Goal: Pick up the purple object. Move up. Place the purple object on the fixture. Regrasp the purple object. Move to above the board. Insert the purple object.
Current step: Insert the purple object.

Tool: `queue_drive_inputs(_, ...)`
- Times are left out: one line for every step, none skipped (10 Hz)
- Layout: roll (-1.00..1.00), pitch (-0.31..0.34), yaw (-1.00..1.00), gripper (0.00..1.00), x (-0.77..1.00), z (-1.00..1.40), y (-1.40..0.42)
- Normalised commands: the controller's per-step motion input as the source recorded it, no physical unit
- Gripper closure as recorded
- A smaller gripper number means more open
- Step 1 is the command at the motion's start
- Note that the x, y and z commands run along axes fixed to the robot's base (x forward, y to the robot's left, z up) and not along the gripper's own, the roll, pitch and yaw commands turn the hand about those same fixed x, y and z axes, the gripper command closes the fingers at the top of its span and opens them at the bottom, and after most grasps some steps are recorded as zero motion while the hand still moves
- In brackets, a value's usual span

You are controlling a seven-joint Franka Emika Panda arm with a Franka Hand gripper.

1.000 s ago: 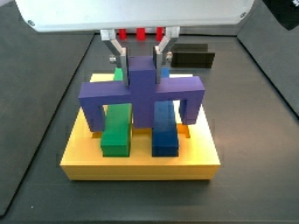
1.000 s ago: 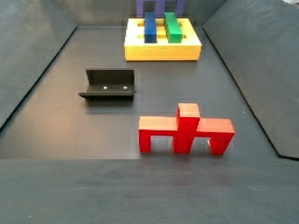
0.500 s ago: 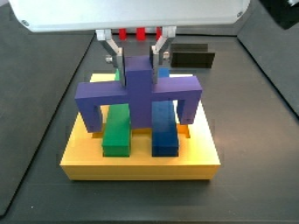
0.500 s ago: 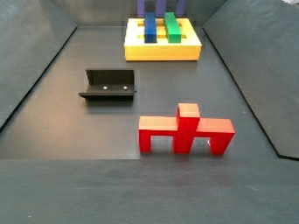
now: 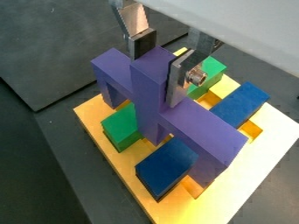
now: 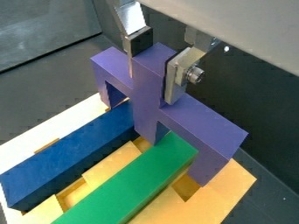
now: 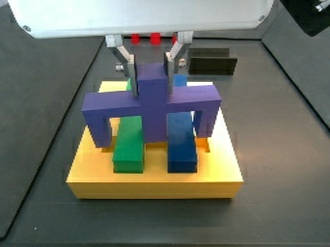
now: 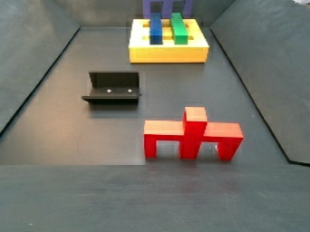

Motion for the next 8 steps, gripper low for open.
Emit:
queue_drive_inputs(0.12,0.019,-0.09,1.00,0.15,0.00,-0.03)
queue_drive_inputs(0.11,0.039,-0.07,1.00,0.10,0.00,-0.03)
queue_drive_inputs(0.10,0.051,-0.08,1.00,0.09,0.00,0.00)
queue_drive_inputs(0.13,0.047,-0.14,1.00,0.04,0.00,-0.01)
queue_drive_inputs(0.14,0.050,-0.12,1.00,0.00,0.00,-0.01)
queue_drive_inputs(0.13,0.051,-0.10,1.00,0.00,0.03,-0.02)
queue_drive_inputs(0.15,0.044,-0.13,1.00,0.00,0.03,-0.07)
queue_drive_inputs(0.15,0.043,-0.12,1.00,0.00,0.02,-0.11)
